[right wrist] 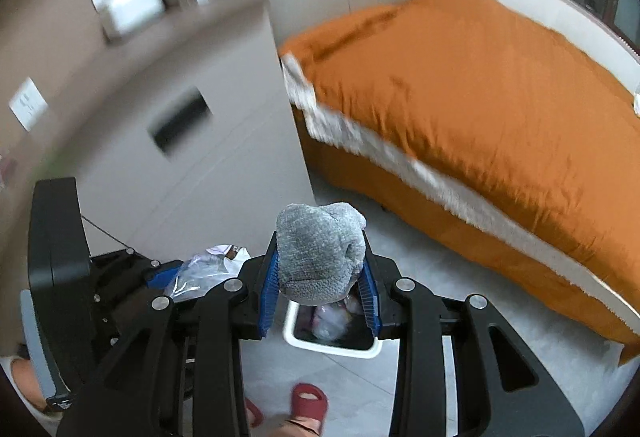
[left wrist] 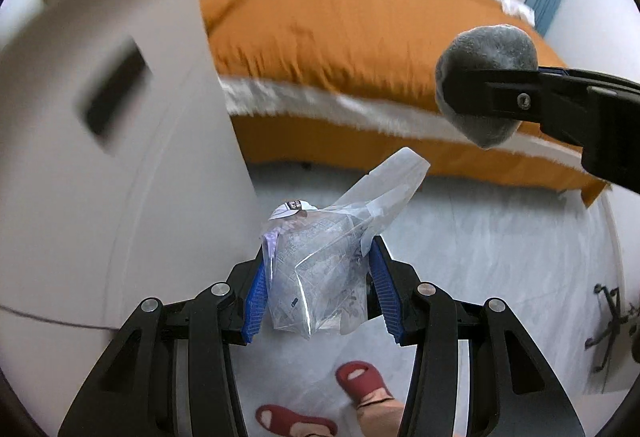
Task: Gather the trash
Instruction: 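Carry the plastic bag and grey sock to the bin and open both tools, then move both open tools back up toward the desk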
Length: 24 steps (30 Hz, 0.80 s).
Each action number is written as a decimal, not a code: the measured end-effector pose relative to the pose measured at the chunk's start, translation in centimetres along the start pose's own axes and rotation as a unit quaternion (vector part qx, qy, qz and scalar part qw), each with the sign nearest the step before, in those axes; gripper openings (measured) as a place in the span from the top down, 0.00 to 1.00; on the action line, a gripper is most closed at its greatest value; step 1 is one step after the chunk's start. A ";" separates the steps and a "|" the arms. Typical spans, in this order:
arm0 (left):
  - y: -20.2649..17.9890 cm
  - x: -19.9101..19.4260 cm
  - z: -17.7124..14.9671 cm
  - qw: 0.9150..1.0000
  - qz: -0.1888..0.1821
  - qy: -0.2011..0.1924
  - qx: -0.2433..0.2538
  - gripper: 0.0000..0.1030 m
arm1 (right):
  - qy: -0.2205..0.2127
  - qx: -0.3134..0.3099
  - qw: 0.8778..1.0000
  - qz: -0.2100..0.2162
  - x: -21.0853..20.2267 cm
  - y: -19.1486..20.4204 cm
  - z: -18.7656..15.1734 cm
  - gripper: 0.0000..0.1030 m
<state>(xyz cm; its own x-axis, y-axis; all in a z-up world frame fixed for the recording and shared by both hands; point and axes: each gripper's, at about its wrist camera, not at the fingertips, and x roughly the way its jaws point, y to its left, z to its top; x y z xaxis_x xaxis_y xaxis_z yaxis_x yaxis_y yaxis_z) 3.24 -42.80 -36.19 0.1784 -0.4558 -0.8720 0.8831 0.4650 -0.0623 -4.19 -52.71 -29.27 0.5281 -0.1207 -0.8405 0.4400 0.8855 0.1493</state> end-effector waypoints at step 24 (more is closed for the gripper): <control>1.2 19.7 -7.6 0.997 -0.030 0.068 -0.006 0.05 | 0.078 -0.026 0.997 -0.013 18.7 -3.8 -9.8 0.04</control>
<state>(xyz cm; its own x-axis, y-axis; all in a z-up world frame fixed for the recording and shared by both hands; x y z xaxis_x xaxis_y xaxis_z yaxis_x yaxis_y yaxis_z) 4.51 -45.42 -57.11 0.0647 -0.3751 -0.9247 0.8851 0.4496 -0.1205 -3.12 -53.98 -50.64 0.3953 -0.0757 -0.9154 0.4123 0.9052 0.1032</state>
